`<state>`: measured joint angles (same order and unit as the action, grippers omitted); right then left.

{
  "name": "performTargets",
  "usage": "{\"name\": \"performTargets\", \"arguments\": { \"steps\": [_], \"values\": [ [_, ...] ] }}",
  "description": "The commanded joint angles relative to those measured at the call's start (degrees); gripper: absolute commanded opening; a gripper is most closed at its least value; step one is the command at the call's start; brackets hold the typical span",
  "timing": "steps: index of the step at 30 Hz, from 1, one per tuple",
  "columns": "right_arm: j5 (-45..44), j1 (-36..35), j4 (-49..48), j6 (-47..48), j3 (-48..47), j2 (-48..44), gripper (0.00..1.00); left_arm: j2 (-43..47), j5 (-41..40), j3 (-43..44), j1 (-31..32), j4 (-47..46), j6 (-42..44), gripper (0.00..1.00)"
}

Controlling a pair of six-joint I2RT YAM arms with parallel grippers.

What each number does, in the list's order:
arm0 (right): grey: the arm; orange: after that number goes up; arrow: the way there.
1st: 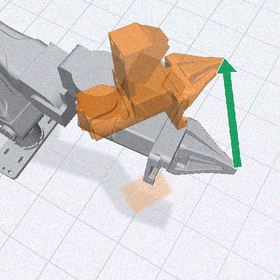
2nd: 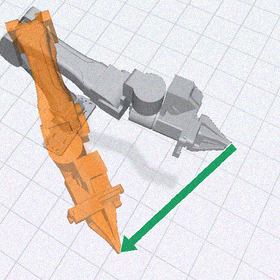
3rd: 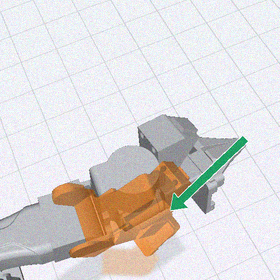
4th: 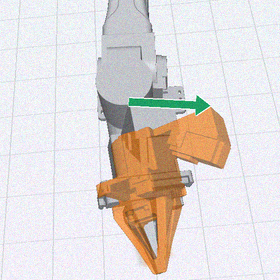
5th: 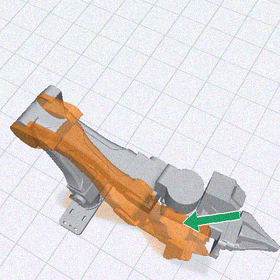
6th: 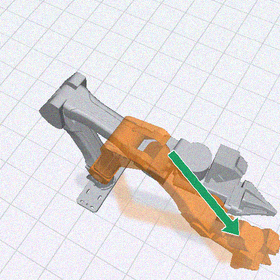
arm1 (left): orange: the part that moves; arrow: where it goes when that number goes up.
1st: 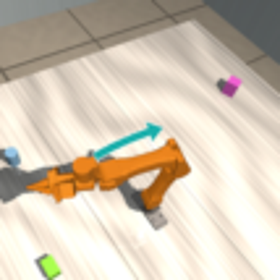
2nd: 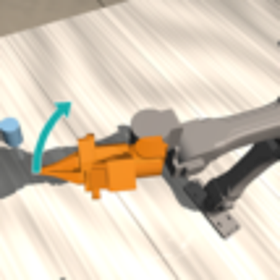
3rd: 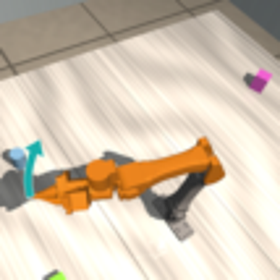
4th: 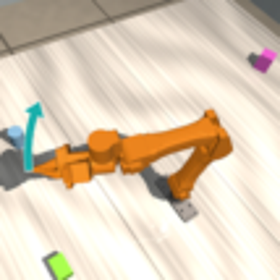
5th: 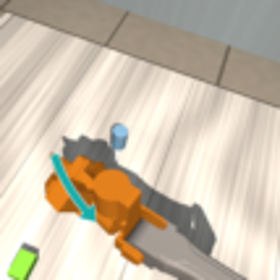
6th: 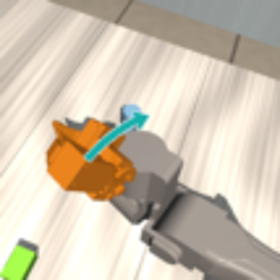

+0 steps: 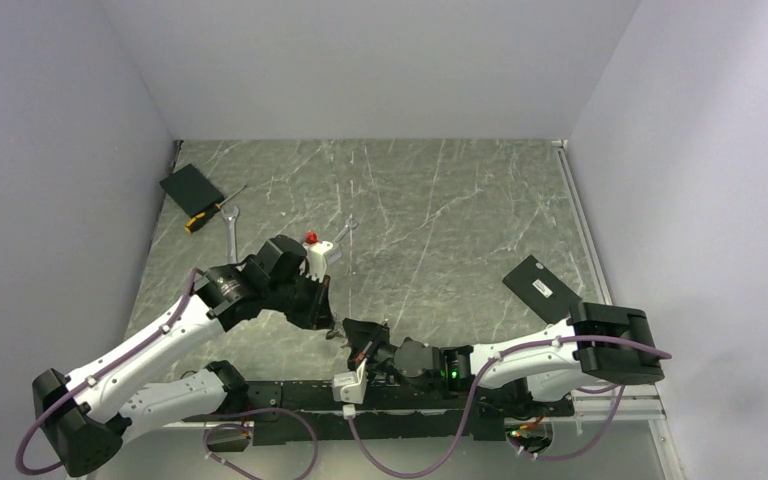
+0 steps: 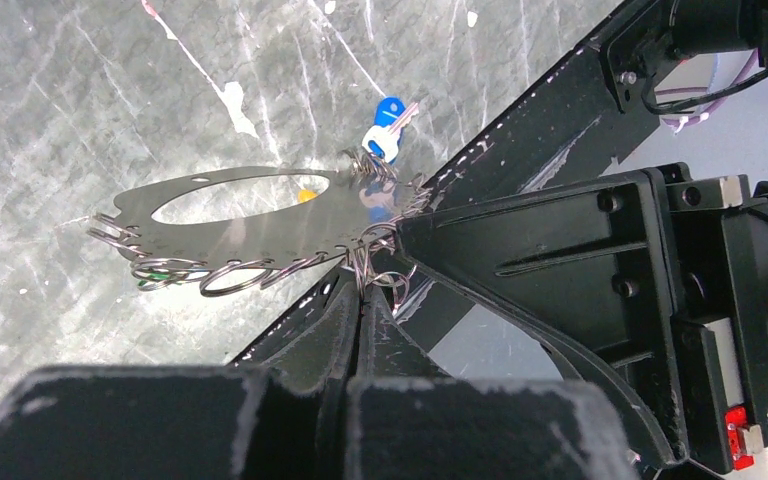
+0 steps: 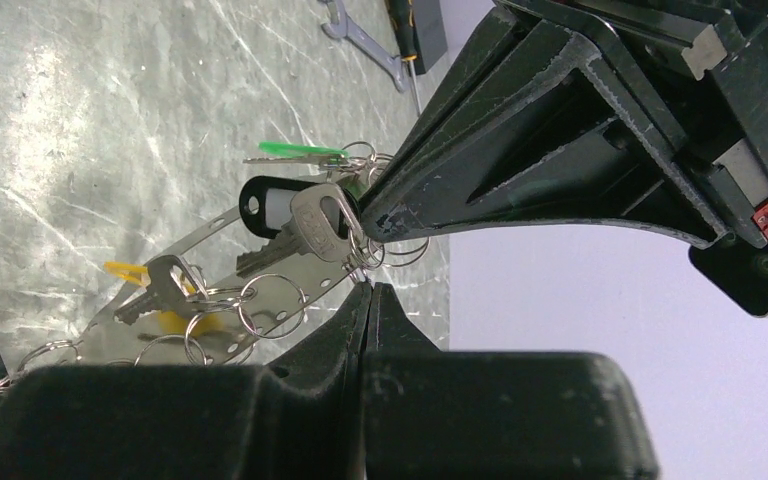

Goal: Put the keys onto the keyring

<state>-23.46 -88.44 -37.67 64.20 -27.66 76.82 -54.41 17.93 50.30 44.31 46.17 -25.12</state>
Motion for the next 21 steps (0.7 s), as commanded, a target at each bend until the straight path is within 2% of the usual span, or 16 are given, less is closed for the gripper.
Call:
{"name": "performTargets", "arguments": {
  "steps": [1,11,21],
  "values": [
    [-0.44,-0.56,-4.92,2.19,-1.43,-0.45,0.00,-0.17,-0.73,2.50,-0.31,0.85,0.60,0.00],
    [-1.59,-1.62,-6.97,6.81,-1.17,2.03,0.00,-1.14,0.54,2.83,-0.41,0.33,0.78,0.00],
    [-4.08,-1.74,-14.25,12.49,-0.06,4.61,0.00,-2.14,1.10,2.34,-0.45,0.33,0.86,0.00]
  ]
}}
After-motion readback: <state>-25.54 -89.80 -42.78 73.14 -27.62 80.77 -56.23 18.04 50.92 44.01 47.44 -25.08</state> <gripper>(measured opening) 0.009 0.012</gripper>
